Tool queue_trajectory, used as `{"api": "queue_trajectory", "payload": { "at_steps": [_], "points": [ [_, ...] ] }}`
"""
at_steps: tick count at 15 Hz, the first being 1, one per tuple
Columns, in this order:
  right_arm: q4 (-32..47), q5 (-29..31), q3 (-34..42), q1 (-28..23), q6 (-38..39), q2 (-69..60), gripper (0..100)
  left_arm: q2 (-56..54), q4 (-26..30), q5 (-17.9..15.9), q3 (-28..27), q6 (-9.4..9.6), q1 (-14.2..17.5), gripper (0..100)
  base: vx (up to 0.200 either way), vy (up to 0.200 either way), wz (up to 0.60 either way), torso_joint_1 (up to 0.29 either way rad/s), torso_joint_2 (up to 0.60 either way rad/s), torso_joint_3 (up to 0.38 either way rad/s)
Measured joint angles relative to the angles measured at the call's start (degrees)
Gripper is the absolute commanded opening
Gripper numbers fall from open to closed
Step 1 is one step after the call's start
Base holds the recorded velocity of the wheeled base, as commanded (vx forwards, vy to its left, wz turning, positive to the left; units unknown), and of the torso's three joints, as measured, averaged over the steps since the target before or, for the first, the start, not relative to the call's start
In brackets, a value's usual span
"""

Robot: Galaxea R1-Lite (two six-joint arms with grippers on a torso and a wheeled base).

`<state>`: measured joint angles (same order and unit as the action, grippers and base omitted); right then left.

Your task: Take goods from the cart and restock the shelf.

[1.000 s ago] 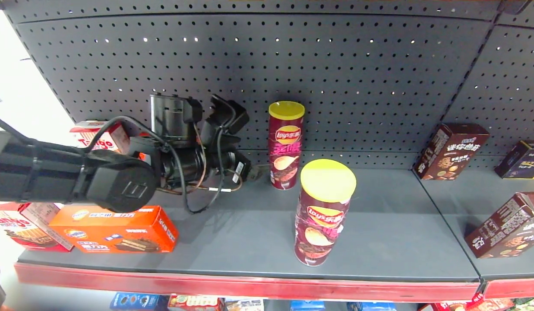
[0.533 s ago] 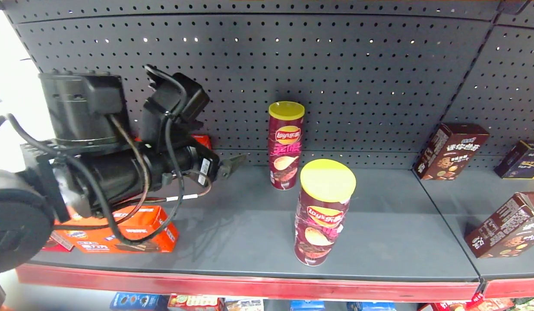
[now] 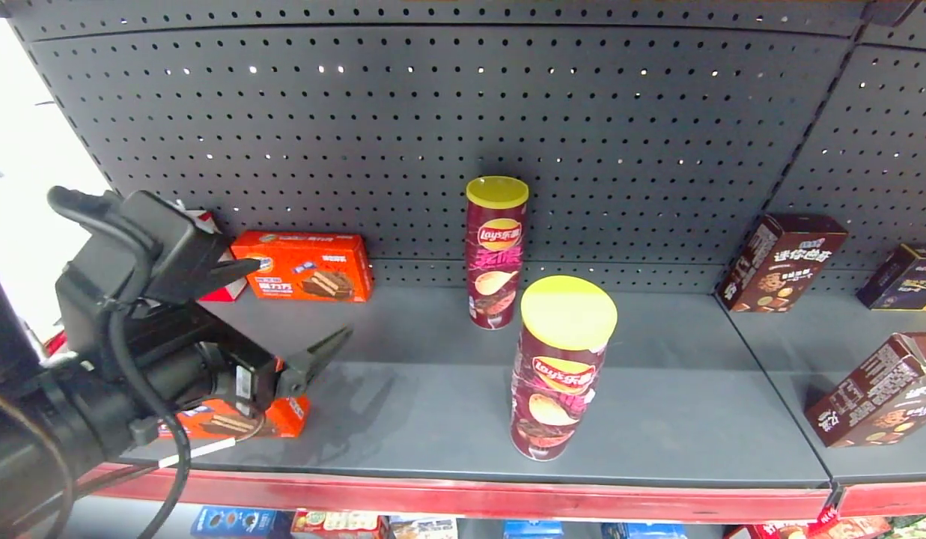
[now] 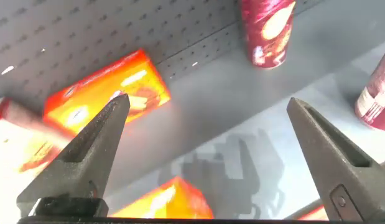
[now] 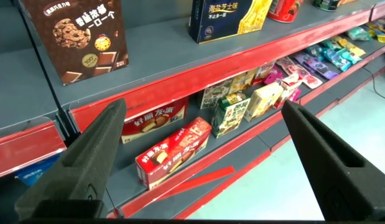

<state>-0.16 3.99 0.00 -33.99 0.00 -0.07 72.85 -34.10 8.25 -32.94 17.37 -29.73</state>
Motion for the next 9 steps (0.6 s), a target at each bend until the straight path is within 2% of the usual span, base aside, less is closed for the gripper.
{"api": "queue_trajectory", "payload": {
  "at_steps": [4, 6, 9],
  "points": [
    [0.05, -1.61, -0.02, 0.78, -1.08, 0.00, 100, -5.18, -0.48, 0.96, 3.39, -0.38, -0.09, 100, 0.000, 0.000, 0.00, 0.000, 0.00, 0.000],
    [-0.28, -4.43, -0.68, 2.24, -2.23, 0.34, 100, -6.27, -0.63, 0.96, 4.19, -0.38, 0.18, 100, 0.000, 0.000, 0.00, 0.000, 0.00, 0.000],
    [-2.27, -8.77, -9.84, 6.35, -2.56, 7.86, 100, -6.92, -0.85, 0.85, 4.50, -0.35, -0.02, 100, 0.000, 0.000, 0.00, 0.000, 0.00, 0.000]
  ]
}}
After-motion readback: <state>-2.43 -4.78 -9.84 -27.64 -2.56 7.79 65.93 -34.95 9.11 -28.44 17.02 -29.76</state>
